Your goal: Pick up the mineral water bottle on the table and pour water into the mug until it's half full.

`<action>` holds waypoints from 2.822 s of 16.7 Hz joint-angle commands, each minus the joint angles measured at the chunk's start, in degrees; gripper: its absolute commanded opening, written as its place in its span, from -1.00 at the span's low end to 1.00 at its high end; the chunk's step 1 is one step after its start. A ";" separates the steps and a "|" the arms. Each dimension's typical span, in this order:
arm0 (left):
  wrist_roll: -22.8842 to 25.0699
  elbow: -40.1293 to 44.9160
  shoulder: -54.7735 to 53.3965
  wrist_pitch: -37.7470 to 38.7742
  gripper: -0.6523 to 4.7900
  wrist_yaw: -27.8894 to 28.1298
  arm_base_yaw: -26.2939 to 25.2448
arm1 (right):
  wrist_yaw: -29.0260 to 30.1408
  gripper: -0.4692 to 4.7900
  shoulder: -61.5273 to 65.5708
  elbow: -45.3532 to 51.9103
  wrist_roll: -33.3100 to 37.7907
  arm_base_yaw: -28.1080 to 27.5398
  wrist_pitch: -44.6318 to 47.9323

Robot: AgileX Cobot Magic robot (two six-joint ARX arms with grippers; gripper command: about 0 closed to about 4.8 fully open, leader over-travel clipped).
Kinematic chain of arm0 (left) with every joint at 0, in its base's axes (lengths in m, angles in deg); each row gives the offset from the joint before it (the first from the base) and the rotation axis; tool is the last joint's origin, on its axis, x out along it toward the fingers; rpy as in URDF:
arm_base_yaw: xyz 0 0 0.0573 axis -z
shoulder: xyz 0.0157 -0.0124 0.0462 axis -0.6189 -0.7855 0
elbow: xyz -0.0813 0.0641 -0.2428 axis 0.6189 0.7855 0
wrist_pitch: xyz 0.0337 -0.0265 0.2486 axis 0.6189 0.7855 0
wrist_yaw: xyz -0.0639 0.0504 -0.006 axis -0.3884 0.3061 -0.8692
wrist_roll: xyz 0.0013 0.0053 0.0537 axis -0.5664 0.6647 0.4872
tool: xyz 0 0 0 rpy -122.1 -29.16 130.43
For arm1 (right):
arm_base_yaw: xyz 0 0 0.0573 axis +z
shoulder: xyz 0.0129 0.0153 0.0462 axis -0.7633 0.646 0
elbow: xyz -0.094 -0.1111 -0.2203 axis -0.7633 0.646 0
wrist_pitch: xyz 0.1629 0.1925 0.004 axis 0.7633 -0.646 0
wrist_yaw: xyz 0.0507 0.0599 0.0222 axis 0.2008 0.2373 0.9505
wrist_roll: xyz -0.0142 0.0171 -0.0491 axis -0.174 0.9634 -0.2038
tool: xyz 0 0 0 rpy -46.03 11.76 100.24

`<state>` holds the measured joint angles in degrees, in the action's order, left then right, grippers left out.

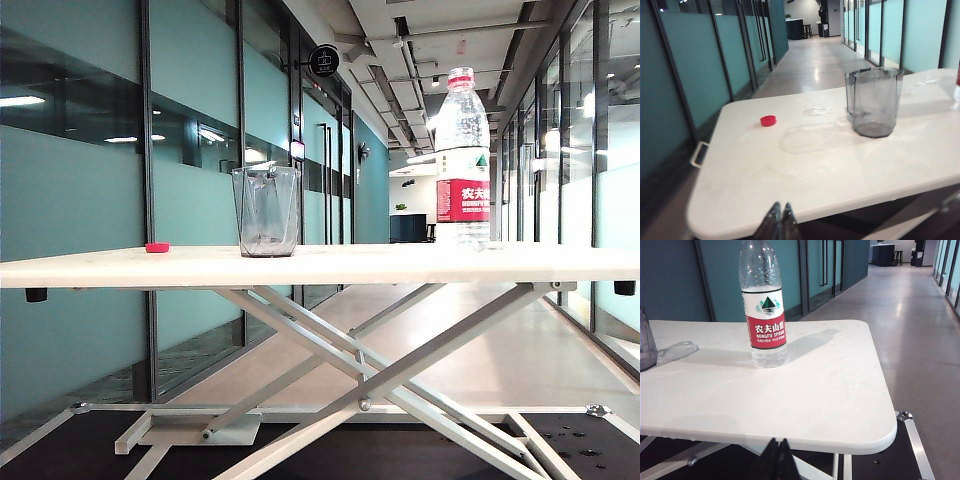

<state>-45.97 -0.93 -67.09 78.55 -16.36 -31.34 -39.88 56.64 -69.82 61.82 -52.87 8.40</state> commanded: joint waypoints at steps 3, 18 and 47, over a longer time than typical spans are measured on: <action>-15.23 -0.11 -0.02 2.51 -0.78 -9.27 0.07 | 17.33 -0.85 -0.11 0.13 4.52 0.42 -0.39; -6.78 -0.11 -0.02 1.81 -0.78 -27.19 0.07 | 18.12 0.85 0.13 -0.02 8.13 0.42 4.92; -6.80 -0.11 -0.02 2.82 -0.78 -27.23 0.07 | 20.57 1.00 89.31 -40.98 5.11 4.26 40.81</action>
<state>-53.19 -0.93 -67.09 81.37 -43.35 -31.34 -19.49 144.33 -108.99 66.98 -48.72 47.85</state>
